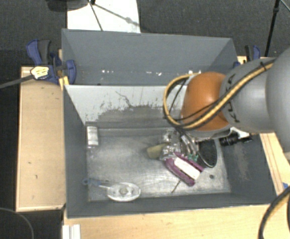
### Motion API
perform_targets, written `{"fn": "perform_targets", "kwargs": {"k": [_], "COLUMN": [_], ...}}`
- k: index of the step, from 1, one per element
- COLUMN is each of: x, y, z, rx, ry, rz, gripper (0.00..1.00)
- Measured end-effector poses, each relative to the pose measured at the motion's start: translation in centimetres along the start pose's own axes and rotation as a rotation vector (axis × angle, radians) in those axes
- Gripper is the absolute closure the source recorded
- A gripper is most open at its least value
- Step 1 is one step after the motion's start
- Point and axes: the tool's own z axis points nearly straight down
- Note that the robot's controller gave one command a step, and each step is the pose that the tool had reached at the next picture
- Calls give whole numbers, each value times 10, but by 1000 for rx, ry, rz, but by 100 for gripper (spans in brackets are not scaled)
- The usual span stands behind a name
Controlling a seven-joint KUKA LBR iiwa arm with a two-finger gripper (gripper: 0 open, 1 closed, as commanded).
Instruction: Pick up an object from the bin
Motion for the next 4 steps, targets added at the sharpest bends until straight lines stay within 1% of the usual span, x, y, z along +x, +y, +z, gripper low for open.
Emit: {"fn": "perform_targets", "kwargs": {"k": [1, 2, 3, 4], "x": [16, 17, -18, 27], "y": [8, 8, 37, 89], "z": [-147, -142, 7, 4], "rx": [0, 1, 1, -2], "ry": [-5, 3, 7, 7], "rz": [-63, -62, -158, -188], "gripper": [100, 0, 0, 0]}}
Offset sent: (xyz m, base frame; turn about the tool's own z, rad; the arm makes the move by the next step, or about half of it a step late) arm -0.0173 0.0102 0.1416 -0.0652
